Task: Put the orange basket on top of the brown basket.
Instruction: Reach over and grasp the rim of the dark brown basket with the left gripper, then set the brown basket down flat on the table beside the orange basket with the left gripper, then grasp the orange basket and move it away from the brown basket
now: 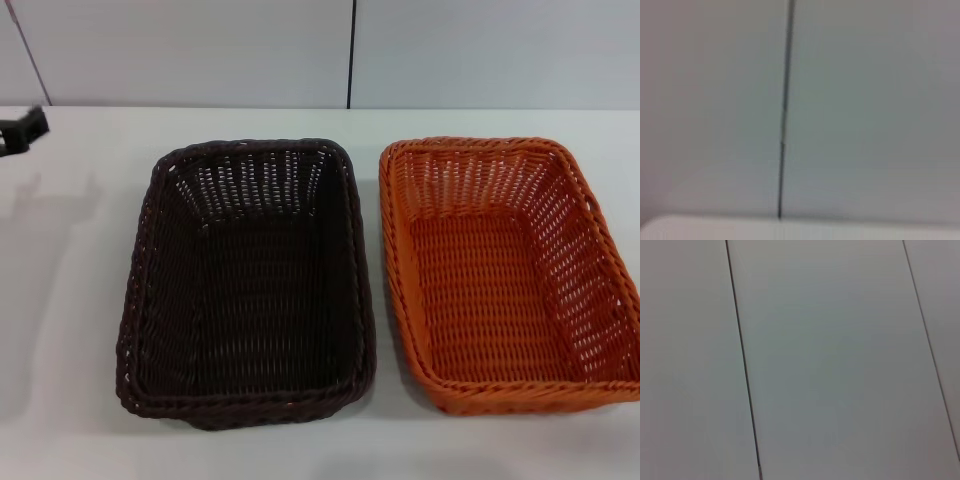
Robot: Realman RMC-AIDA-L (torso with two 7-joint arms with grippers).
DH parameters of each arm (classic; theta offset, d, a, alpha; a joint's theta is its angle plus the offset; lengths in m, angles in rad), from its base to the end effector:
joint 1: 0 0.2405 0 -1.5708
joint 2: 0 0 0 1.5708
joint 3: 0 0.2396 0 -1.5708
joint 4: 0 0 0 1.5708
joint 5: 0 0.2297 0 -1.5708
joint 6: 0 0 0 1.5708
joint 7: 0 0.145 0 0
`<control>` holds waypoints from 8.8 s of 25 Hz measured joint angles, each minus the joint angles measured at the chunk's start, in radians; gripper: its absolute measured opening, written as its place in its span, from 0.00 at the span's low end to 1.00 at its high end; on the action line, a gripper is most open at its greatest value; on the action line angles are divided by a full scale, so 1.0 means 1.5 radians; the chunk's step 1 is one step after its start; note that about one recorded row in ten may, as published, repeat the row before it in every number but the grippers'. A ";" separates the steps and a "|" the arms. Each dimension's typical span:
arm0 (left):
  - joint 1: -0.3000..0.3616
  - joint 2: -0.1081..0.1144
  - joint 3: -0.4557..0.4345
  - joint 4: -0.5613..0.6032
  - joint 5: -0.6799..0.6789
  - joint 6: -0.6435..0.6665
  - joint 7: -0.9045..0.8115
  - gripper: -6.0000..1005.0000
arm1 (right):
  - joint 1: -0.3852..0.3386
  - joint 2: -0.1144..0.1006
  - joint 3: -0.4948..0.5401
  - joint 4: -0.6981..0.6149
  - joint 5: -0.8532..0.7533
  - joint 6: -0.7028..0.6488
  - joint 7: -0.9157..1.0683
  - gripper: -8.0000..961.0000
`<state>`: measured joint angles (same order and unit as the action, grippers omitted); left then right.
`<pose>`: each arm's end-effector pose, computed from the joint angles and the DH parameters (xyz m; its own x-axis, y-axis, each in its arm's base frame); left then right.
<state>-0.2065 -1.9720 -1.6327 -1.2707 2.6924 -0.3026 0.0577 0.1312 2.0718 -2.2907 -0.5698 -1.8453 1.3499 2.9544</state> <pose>-0.2785 0.4064 0.0920 0.6373 0.3998 0.6588 0.7165 0.0072 -0.6975 0.3473 0.2679 0.0192 0.6399 0.2207 -0.7360 -0.7534 0.3685 -0.5445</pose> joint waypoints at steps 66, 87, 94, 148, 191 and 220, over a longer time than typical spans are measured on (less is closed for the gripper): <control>-0.158 -0.060 0.033 -0.159 0.085 -0.669 0.086 0.38 | 0.035 -0.002 0.011 0.046 0.000 -0.048 0.000 0.87; -0.258 -0.055 -0.194 -0.225 0.008 -0.894 0.522 0.28 | 0.039 -0.003 0.022 0.031 -0.001 -0.045 0.000 0.85; -0.294 -0.050 -0.217 -0.265 0.011 -0.958 0.609 0.20 | 0.040 -0.003 0.026 0.013 -0.005 -0.044 0.000 0.85; -0.218 -0.062 -0.047 -0.238 0.046 -0.306 0.469 0.68 | 0.052 -0.030 0.047 -0.036 -0.027 -0.056 -0.003 0.80; 0.087 -0.063 0.046 0.340 -0.029 0.639 0.016 0.80 | 0.364 -0.011 0.661 -0.714 -0.408 -2.320 -0.302 0.76; 0.092 -0.060 0.055 0.343 -0.025 0.658 0.016 0.80 | 0.383 0.001 0.532 -0.522 -0.543 -2.133 -0.313 0.73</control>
<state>-0.0690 -2.0626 -1.5497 -0.7559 2.6553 0.6837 0.0812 0.7051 2.0740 -1.4930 -1.3535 -2.6600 -1.8493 2.4855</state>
